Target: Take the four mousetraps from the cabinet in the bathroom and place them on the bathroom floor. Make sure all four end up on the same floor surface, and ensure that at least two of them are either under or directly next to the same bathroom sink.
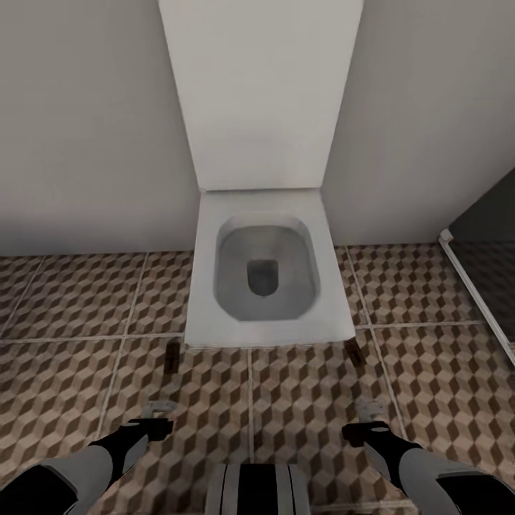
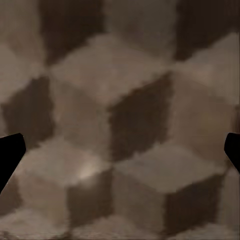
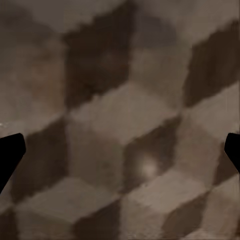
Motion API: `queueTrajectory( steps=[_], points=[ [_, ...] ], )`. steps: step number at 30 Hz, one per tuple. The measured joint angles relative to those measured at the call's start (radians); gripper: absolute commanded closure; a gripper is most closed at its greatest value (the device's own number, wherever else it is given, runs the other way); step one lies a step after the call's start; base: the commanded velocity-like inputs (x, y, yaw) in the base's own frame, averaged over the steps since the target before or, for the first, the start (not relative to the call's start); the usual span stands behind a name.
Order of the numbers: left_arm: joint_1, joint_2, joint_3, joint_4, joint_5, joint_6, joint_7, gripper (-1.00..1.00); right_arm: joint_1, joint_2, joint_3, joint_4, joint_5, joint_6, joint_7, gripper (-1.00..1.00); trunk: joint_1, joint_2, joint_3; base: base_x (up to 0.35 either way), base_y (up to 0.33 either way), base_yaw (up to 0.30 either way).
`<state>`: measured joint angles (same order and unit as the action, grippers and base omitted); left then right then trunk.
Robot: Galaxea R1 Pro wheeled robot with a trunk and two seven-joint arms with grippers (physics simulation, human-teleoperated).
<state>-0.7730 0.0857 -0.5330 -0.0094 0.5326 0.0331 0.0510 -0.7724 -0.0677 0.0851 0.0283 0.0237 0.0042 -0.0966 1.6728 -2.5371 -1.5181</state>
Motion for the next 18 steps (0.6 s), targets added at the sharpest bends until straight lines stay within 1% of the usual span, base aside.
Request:
queueTrajectory(
  steps=[18],
  points=[
    [0.0,0.0,0.0,0.0,0.0,0.0,0.0,-1.0,0.0,0.0,0.0,0.0,0.0,0.0,0.0,-1.0,0.0,0.0,0.0,-0.331,0.0,0.0]
  ],
)
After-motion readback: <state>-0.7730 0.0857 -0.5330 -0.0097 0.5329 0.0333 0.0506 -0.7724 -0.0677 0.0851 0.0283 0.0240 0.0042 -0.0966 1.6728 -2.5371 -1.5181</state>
